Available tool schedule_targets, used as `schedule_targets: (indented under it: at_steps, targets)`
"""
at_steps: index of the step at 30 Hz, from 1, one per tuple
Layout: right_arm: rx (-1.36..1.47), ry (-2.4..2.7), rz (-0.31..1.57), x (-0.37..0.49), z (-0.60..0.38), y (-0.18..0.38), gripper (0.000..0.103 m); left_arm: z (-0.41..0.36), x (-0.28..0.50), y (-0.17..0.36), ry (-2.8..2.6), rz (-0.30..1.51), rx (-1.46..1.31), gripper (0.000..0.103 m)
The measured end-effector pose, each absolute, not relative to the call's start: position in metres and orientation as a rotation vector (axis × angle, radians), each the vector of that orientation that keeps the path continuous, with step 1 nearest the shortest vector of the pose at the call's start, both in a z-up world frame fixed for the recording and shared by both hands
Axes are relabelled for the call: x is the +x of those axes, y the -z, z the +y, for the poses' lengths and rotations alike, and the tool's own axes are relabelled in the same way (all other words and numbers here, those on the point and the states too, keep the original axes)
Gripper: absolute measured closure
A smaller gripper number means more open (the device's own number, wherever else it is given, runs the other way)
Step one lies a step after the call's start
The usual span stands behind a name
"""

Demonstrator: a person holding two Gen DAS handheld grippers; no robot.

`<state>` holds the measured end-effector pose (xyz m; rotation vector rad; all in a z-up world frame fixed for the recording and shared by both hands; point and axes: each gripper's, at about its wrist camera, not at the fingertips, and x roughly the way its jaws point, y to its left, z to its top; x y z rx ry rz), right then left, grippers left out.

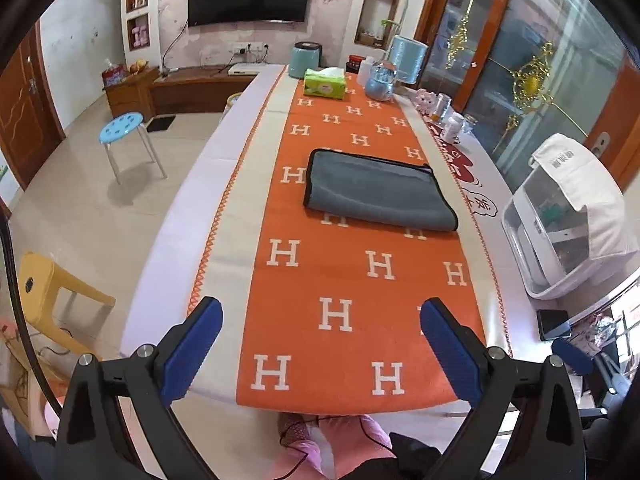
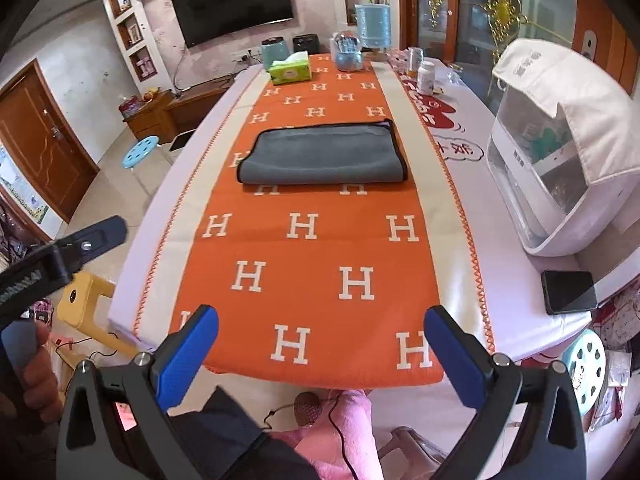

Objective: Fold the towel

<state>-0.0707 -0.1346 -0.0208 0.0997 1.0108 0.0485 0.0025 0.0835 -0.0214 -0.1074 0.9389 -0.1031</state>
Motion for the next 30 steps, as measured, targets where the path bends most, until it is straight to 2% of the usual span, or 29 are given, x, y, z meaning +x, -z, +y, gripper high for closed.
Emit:
schedule_targets:
  at_steps: [6, 12, 30]
  targets:
    - [0.133, -0.043, 0.987, -0.074, -0.144, 0.004, 0.000, 0.071, -0.012, 0.007, 0.115, 0.909, -0.082, 0.004]
    - [0.108, -0.017, 0.887, -0.091, -0.142, -0.013, 0.000, 0.066, -0.024, -0.002, 0.080, 0.857, -0.043, 0.004]
    - [0.104, 0.013, 0.867, -0.091, -0.144, -0.012, 0.000, 0.053, -0.025, -0.012, 0.070, 0.778, 0.004, 0.001]
